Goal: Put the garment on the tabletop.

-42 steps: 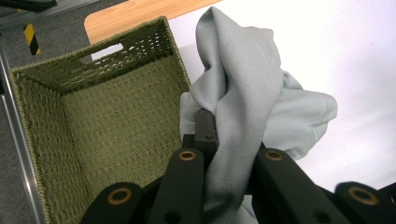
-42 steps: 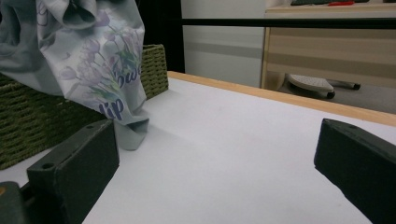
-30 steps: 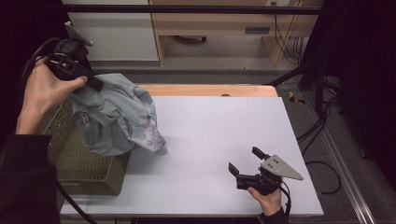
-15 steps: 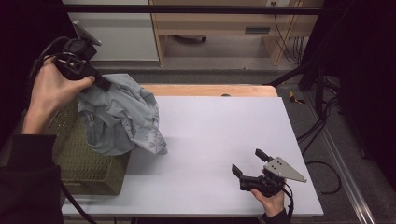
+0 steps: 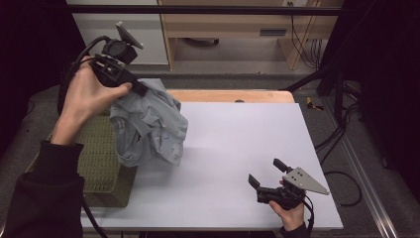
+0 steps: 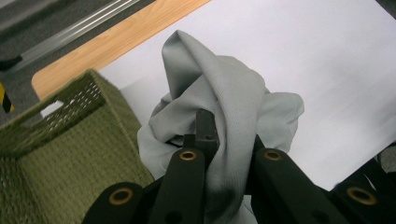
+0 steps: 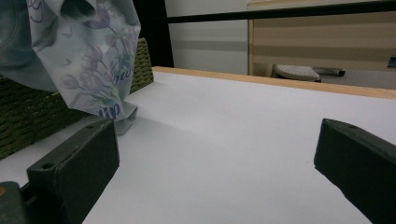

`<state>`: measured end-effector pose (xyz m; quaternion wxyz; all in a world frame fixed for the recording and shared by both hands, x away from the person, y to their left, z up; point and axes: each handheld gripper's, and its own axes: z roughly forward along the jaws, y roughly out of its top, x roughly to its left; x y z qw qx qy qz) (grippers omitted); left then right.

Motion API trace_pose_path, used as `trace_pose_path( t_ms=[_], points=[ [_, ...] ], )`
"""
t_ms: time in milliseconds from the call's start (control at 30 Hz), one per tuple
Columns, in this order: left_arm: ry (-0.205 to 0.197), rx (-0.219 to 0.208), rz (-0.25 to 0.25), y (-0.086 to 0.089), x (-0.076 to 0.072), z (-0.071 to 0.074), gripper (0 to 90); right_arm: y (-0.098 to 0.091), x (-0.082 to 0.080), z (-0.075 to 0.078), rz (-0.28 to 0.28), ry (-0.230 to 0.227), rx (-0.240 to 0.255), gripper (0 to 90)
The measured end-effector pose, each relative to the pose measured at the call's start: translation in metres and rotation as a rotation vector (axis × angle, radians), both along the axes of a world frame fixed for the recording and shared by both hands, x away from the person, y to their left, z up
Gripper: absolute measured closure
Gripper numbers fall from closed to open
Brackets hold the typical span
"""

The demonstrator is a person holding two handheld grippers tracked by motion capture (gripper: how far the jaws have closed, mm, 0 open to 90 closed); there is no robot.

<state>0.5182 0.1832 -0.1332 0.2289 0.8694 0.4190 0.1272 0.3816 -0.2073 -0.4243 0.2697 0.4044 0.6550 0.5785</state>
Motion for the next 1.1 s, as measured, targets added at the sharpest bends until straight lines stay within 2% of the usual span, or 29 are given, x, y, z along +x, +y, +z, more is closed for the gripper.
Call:
trace_pose_path(
  t_ms=[233, 367, 400, 433, 533, 667, 833, 933, 1000, 1100],
  points=[
    [-0.013, 0.004, -0.080, -0.036, -0.008, 0.001, 84.0, 0.000, -0.001, 0.001, 0.002, 0.004, 0.001, 0.3],
    [-0.009, -0.005, -0.125, -0.055, -0.011, -0.003, 84.0, 0.001, -0.002, 0.002, 0.005, 0.004, 0.017, 0.3],
    [-0.015, -0.008, -0.134, -0.059, -0.012, -0.005, 84.0, 0.000, -0.001, 0.001, 0.009, -0.011, 0.018, 0.3],
    [-0.006, 0.001, -0.153, -0.063, -0.013, -0.007, 84.0, 0.001, -0.002, 0.001, 0.001, -0.001, 0.024, 0.3],
    [-0.003, 0.014, -0.183, -0.073, -0.013, -0.017, 84.0, 0.000, -0.002, 0.001, 0.002, -0.007, 0.022, 0.3],
    [0.027, 0.044, -0.215, -0.083, -0.011, -0.034, 83.9, -0.002, -0.002, 0.001, 0.000, 0.006, 0.005, 0.2],
    [0.039, 0.023, -0.240, -0.093, -0.011, -0.054, 83.9, -0.003, -0.002, 0.000, 0.008, -0.010, -0.004, 0.3],
    [0.057, 0.034, -0.268, -0.098, -0.011, -0.067, 83.8, -0.002, -0.002, 0.001, 0.004, 0.000, 0.006, 0.3],
    [0.055, 0.025, -0.265, -0.102, -0.012, -0.077, 83.7, -0.001, -0.002, 0.001, 0.004, 0.004, 0.027, 0.3],
    [0.057, 0.019, -0.278, -0.105, -0.010, -0.091, 83.7, -0.002, -0.003, 0.001, 0.006, 0.002, 0.015, 0.3]
  ],
)
